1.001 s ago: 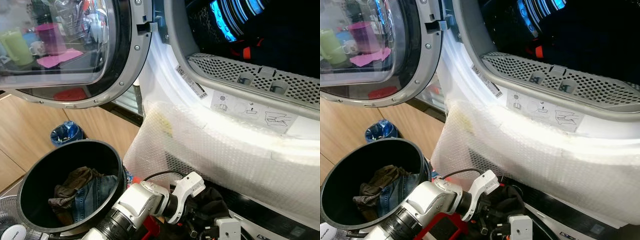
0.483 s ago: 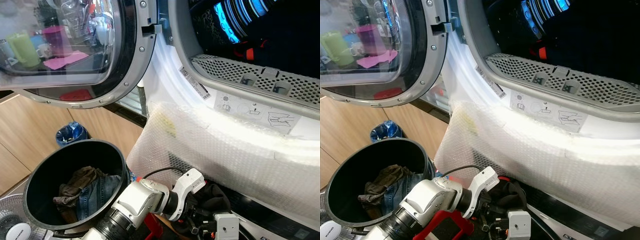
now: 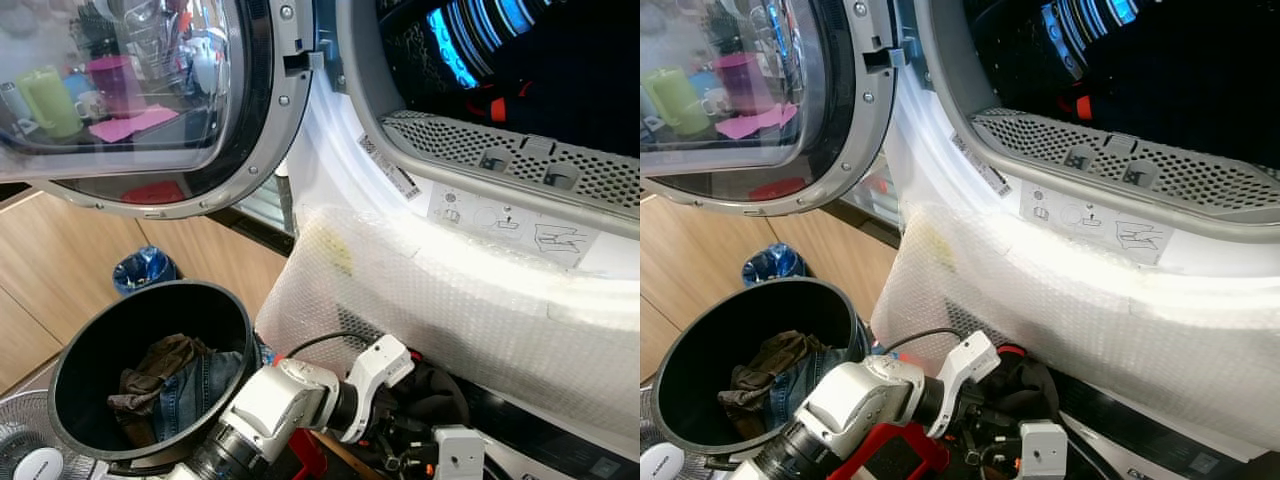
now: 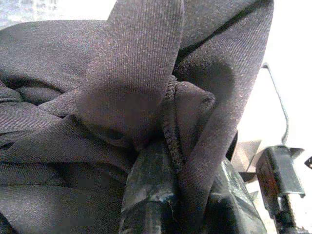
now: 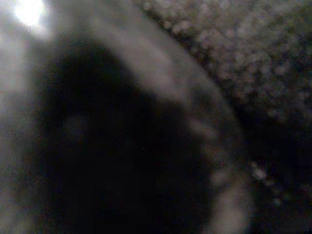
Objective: Clothes washing
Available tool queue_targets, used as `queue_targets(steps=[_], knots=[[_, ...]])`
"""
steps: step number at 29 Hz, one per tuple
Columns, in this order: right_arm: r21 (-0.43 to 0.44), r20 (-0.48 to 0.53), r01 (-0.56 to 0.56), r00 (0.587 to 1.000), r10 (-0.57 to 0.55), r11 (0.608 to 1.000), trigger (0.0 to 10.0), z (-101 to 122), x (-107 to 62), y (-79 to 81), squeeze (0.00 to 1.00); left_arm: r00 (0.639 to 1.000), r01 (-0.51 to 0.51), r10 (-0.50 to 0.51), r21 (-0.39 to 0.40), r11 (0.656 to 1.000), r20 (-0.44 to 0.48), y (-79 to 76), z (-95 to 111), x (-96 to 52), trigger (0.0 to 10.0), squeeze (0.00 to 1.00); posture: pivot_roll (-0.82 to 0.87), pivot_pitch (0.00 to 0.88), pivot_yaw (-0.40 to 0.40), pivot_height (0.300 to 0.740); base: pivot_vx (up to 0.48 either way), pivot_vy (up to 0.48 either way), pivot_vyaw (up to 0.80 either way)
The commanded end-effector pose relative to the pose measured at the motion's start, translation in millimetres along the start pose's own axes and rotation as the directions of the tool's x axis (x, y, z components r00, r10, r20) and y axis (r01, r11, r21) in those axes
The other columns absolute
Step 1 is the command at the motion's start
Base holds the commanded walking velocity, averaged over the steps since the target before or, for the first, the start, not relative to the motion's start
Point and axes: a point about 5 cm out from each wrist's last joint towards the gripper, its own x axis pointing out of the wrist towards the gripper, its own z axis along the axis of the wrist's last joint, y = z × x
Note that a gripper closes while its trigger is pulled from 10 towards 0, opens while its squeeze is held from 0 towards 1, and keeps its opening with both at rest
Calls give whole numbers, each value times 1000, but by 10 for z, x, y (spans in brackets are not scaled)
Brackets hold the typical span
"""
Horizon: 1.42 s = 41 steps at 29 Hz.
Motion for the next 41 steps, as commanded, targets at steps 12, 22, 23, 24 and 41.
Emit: queue_targets(steps=[12,22,23,24,41], knots=[[98,73,52,996,-59,994,0,139,33,-34,0,999,37,-37,-12,999,-36,-35,-133,27,0,0,40,47,101,740,0,0,0],[133,74,59,995,-69,989,0,136,25,-4,0,999,42,-41,18,999,-17,-48,-133,23,0,0,30,30,86,740,0,0,0],[134,74,59,995,-69,989,0,137,27,-4,0,999,39,-39,18,999,-13,-45,-130,23,0,0,30,22,82,740,0,0,0],[137,74,56,995,-66,989,0,139,31,0,0,999,37,-36,24,999,-11,-40,-128,21,0,0,30,22,82,740,0,0,0],[134,92,52,994,-65,990,0,214,135,-42,0,1000,-9,9,92,996,4,21,-87,-40,4784,1000,52,74,98,740,0,0,0]])
